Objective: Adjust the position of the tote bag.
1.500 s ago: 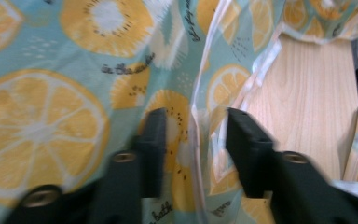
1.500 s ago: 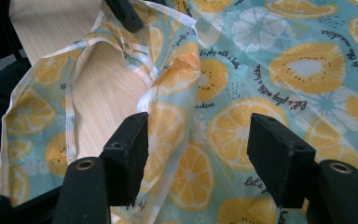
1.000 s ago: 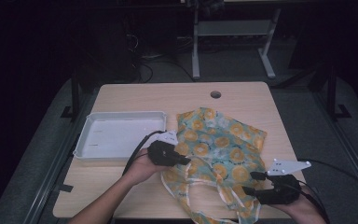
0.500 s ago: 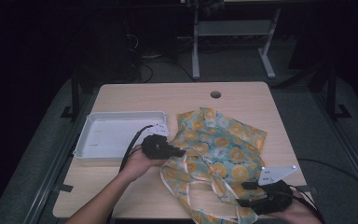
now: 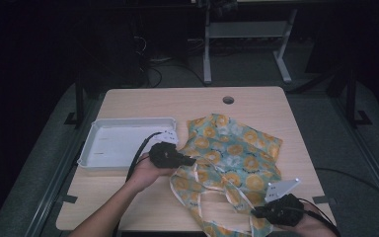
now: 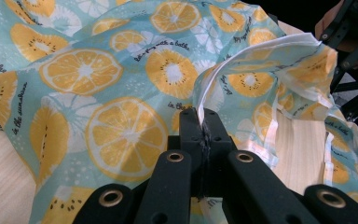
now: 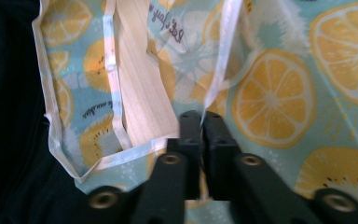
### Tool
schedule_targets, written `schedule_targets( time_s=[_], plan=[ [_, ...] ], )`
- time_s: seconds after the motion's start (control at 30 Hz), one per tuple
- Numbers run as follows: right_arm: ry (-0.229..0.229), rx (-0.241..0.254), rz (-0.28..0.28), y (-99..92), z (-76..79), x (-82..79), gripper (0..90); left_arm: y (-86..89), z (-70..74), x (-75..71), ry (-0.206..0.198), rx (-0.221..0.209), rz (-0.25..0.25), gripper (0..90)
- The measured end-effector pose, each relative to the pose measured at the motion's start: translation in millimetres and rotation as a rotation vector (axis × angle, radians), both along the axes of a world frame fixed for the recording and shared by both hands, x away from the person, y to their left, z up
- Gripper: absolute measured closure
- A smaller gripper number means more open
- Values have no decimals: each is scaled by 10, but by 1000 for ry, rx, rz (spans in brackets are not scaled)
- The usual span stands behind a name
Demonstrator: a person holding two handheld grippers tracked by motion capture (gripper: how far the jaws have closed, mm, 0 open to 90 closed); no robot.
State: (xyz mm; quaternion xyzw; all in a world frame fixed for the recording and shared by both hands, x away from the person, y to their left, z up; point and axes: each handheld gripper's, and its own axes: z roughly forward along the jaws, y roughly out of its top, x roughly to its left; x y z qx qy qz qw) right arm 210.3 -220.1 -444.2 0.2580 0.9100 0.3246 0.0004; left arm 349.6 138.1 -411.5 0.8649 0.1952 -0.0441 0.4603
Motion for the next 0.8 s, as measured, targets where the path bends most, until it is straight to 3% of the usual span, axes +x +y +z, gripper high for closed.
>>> schedule_targets(
  time_s=[0.2,0.47,0.63,0.8],
  plan=[
    [-50,80,-57,-84,130,21,896,24,-14,-3,11,7,-13,848],
    [-110,148,-128,-187,266,120,897,118,20,-71,15,18,-25,562],
    [-140,189,-157,-228,337,171,898,168,10,-124,8,65,-58,399],
    [-161,210,-178,-250,385,199,897,123,-55,-168,11,133,-91,371]
  ],
)
